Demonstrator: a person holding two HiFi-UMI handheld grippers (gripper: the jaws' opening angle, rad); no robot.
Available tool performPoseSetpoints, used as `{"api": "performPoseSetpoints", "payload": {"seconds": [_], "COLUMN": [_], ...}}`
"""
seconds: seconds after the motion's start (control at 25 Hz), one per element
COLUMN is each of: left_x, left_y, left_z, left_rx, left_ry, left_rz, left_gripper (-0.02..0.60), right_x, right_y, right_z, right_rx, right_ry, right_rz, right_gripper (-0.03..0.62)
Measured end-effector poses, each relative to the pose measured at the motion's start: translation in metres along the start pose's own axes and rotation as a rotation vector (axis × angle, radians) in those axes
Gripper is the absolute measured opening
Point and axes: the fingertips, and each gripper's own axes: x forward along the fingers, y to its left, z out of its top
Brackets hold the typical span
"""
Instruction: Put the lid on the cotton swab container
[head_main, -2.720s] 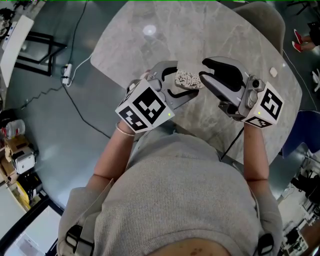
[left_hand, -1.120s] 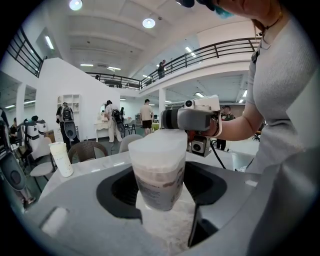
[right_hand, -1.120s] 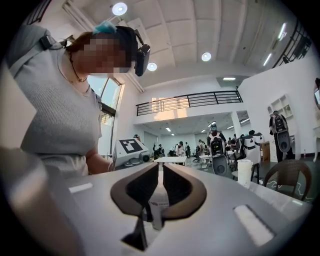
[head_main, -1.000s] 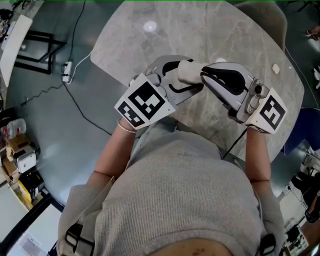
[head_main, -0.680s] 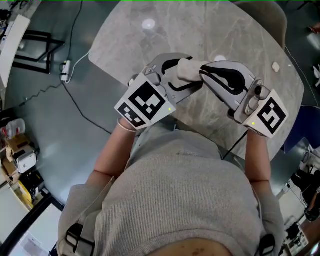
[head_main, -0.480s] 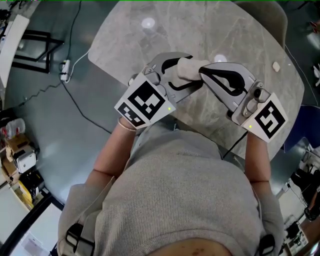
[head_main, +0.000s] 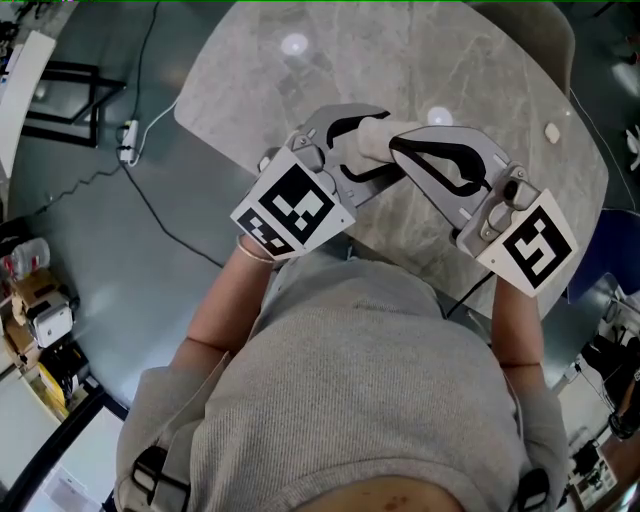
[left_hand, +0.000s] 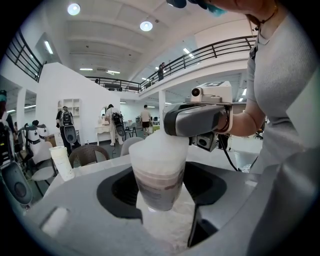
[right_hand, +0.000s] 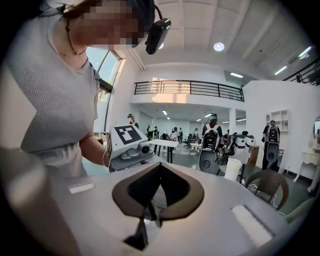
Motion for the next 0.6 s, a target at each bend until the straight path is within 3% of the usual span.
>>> {"api": "performPoseSetpoints", "payload": {"seconds": [0.4, 0.6], "left_x": [0.009, 0.008], "left_y": [-0.002, 0.001], "left_z": [-0.016, -0.013], "left_rx": [-0.006, 0.071], "left_ry": [0.049, 0.025], "left_rz": [-0.019, -0.01], "left_gripper": [0.262, 0.267], "right_x": [0.004, -0.002], "right_y": [-0.003, -0.01], "right_z": [-0.015, -0.013], "right_rx": [0.045, 0.1], "right_ry": [0.058, -0.089], "right_rz": [-0.059, -0.093], "right_gripper": [0.002, 0.002]}}
